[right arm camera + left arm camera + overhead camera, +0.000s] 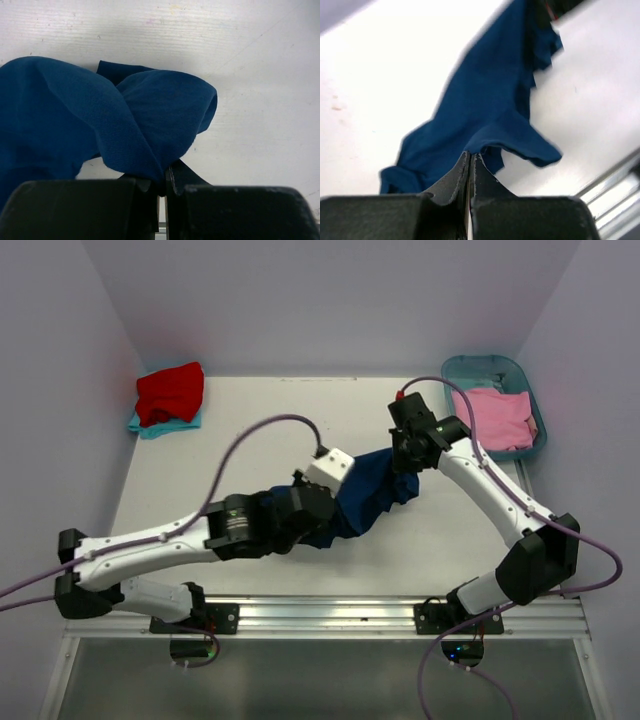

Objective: Fold and stack the t-shirts
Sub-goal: Flatten out the tshirt

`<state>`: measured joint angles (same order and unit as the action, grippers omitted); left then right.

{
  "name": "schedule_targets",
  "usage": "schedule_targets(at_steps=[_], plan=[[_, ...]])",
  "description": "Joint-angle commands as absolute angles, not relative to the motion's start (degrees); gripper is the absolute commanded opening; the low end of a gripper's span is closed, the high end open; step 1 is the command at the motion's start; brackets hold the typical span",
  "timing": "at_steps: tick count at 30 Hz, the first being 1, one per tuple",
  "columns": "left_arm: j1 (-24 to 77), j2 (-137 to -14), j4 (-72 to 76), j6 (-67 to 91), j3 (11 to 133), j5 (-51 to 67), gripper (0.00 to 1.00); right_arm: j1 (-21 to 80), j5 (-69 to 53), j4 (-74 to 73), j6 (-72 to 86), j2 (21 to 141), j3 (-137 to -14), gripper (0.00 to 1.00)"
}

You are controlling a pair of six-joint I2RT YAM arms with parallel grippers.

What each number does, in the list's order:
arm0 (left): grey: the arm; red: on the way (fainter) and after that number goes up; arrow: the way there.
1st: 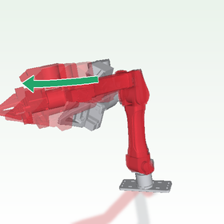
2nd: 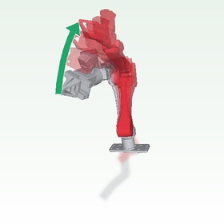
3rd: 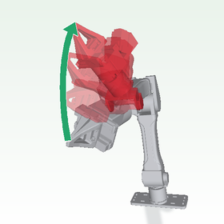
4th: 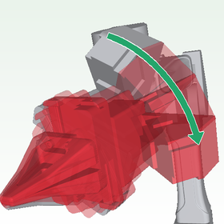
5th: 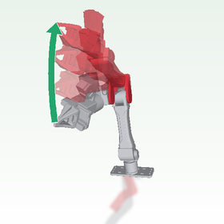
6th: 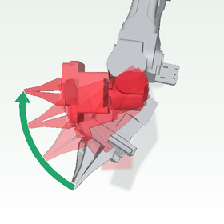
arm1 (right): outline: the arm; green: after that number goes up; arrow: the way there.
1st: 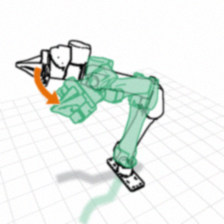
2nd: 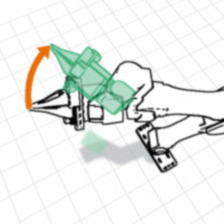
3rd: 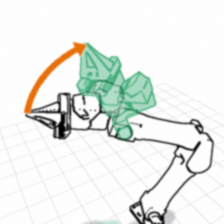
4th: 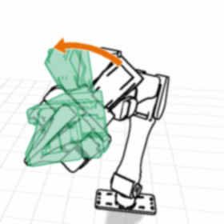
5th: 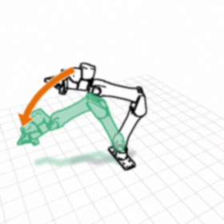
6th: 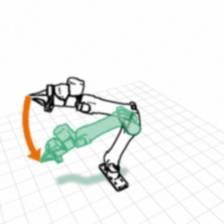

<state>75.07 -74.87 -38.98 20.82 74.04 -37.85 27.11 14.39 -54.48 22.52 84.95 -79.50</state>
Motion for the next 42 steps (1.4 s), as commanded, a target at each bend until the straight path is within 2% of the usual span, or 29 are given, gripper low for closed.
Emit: schedule_targets(at_steps=[1, 5, 10, 15, 19, 20, 23, 26, 27, 30, 34, 37, 39, 41, 42], plan=[[74.8, -68.1, -50.9, 26.8, 80.6, -55.1, 0.0, 26.7, 14.7, -52.2, 23.0, 81.6, -80.2, 0.0], [74.9, -61.8, -51.4, 26.9, 83.7, -64.1, 0.0, 26.7, 12.3, -52.0, 22.8, 78.0, -81.6, 0.0], [74.9, -52.1, -42.3, 16.2, 86.0, -59.3, 0.0, 26.8, 7.1, -51.1, 20.2, 69.6, -83.8, 0.0], [74.8, -47.0, -38.4, 9.6, 91.3, -43.1, 0.0, 26.8, 1.8, -50.9, 16.2, 58.2, -87.5, 0.0], [74.4, -44.8, -38.0, 7.9, 96.4, -27.5, 0.0, 26.8, -10.6, -50.2, 13.0, 49.9, -90.1, 0.0], [74.2, -44.5, -37.2, 7.6, 98.4, -19.7, 0.0, 26.8, -16.6, -49.7, 12.5, 48.4, -90.5, 0.0], [70.2, -43.4, -33.1, 7.9, 100.6, -2.8, 0.0, 26.8, -27.0, -48.7, 11.6, 42.8, -93.3, 0.0], [58.0, -46.4, -36.4, 7.9, 104.0, 6.6, 0.0, 26.9, -25.1, -49.3, 14.4, 41.2, -97.0, 0.0], [51.7, -47.5, -37.3, 7.6, 104.1, 7.6, 0.0, 26.7, -22.4, -50.4, 14.5, 41.9, -98.3, 0.0], [46.2, -50.0, -37.9, 7.7, 102.0, 5.4, 0.0, 26.8, -13.7, -56.6, 13.9, 48.1, -102.1, 0.0], [46.2, -55.7, -35.4, 4.1, 95.7, -17.3, 0.0, 26.8, -0.2, -58.8, 12.2, 57.7, -100.6, 0.0], [46.1, -63.0, -31.3, 0.3, 92.8, -27.7, 0.0, 26.7, 9.8, -58.3, 12.3, 69.7, -101.3, 0.0], [42.1, -69.3, -29.7, 0.3, 94.3, -25.9, 0.0, 26.5, 12.5, -57.7, 13.0, 79.1, -104.7, 0.0], [36.2, -73.5, -28.4, 0.9, 97.5, -19.0, 0.0, 26.1, 13.0, -56.9, 13.7, 84.8, -109.7, 0.0], [30.2, -78.2, -28.0, 1.7, 98.7, -17.9, 0.0, 25.8, 13.3, -56.7, 14.0, 90.6, -111.8, 0.0]])
